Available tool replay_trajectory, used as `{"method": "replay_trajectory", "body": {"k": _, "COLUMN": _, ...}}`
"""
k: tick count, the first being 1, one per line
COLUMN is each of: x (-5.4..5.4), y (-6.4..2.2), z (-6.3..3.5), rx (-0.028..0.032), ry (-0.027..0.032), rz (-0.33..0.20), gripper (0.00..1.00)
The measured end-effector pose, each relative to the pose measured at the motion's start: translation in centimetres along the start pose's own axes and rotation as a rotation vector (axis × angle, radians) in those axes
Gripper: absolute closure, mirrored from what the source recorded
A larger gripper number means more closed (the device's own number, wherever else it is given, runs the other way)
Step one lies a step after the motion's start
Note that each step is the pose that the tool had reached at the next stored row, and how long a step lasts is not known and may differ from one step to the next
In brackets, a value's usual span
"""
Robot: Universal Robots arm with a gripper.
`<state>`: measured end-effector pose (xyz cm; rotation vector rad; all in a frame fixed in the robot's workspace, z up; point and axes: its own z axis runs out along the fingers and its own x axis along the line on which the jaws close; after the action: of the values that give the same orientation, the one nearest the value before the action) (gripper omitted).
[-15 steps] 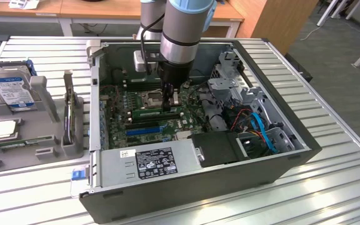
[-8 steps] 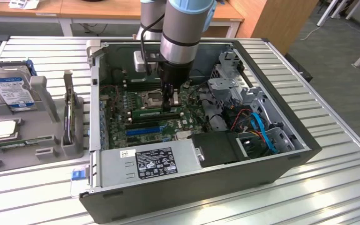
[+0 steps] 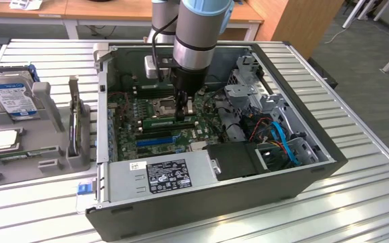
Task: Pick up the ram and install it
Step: 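Insert the ram into the slot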
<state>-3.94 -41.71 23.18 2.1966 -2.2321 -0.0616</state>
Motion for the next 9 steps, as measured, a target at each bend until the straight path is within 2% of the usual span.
{"method": "replay_trajectory", "body": {"k": 9, "x": 0.0, "y": -0.09, "z": 0.0, "rx": 0.0001, "ry": -0.0002, "rz": 0.0, "gripper": 0.89}}
